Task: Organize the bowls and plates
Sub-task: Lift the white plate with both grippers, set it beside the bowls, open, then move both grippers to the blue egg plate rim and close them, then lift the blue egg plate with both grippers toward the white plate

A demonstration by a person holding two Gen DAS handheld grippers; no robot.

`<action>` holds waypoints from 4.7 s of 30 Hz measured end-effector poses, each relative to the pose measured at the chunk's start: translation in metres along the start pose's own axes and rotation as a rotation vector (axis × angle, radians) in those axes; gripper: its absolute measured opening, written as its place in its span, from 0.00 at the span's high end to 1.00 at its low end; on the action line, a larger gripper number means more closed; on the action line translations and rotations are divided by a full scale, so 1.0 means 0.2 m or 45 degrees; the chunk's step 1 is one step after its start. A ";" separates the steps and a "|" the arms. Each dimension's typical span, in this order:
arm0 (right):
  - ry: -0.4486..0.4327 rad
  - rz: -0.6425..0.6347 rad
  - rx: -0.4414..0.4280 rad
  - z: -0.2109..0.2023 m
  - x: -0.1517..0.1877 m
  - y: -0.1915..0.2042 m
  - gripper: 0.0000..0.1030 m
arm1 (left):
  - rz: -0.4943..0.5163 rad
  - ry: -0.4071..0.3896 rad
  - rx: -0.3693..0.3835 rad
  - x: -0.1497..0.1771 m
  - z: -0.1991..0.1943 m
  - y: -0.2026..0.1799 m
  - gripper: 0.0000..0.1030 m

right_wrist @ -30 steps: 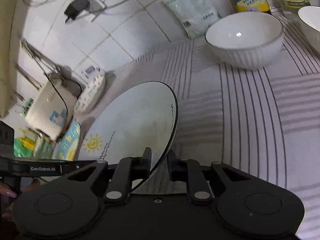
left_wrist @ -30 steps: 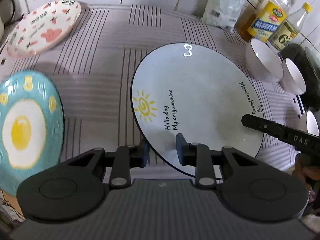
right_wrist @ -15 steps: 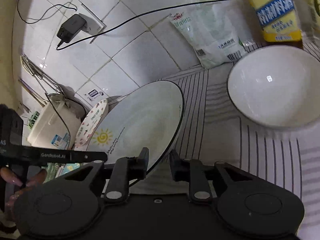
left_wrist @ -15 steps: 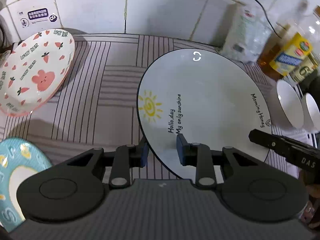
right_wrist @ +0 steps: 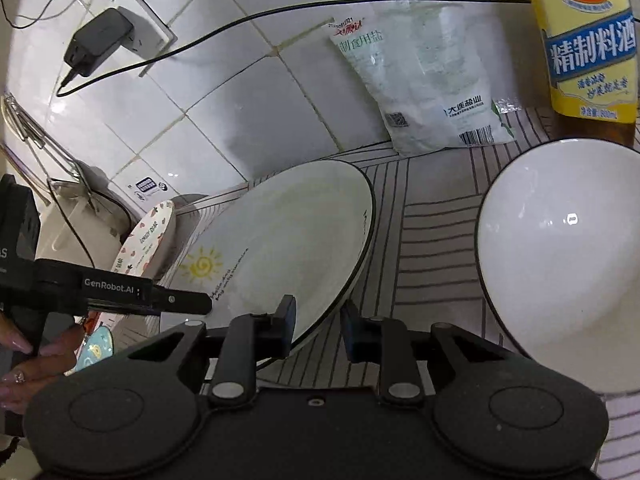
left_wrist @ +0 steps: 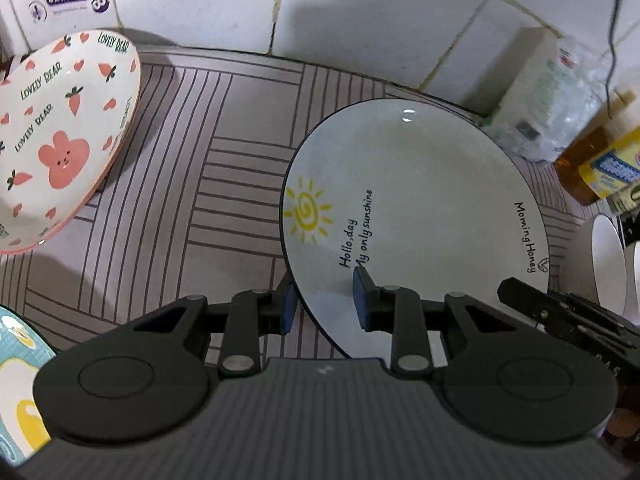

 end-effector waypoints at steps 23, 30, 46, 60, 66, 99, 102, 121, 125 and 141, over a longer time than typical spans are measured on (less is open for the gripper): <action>-0.026 -0.244 0.239 -0.16 -0.04 0.15 0.41 | 0.087 -0.209 -0.291 0.19 -0.35 -0.01 0.54; -0.105 -0.292 0.172 -0.32 -0.05 0.32 0.29 | 0.043 -0.211 -0.283 0.28 -0.58 0.09 0.41; -0.181 -0.396 0.093 -0.55 0.08 0.80 0.15 | 0.043 -0.304 -0.346 0.56 -1.01 0.34 0.19; -0.188 -0.501 -0.010 -0.58 0.27 1.18 0.15 | -0.075 -0.298 -0.361 0.80 -1.11 0.68 0.14; -0.169 -0.495 -0.044 -0.51 0.36 1.26 0.15 | -0.084 -0.280 -0.376 0.86 -1.07 0.79 0.14; 0.121 -0.127 -0.226 0.32 0.60 1.21 0.66 | -0.102 -0.150 -0.351 0.69 -0.60 1.27 0.55; 0.134 -0.135 -0.214 0.34 0.60 1.21 0.77 | -0.094 -0.122 -0.359 0.68 -0.59 1.28 0.60; 0.220 -0.009 -0.256 0.39 0.61 1.18 0.85 | -0.171 -0.077 -0.334 0.65 -0.58 1.30 0.60; 0.250 -0.039 -0.273 0.36 0.59 1.19 0.85 | -0.199 -0.045 -0.315 0.67 -0.61 1.27 0.60; 0.169 -0.077 -0.343 0.00 0.46 1.07 0.83 | -0.118 -0.107 -0.237 0.69 -0.82 0.90 0.60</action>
Point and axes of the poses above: each gripper's, at about its wrist camera, not at the fingertips, and z roughly the way its jaws point, y to its left, x to its underside, the point moved 8 cm from there along z, roughly the way its jaws point, and after that the axes turned 6 degrees about -z, right-handed, at the moved point
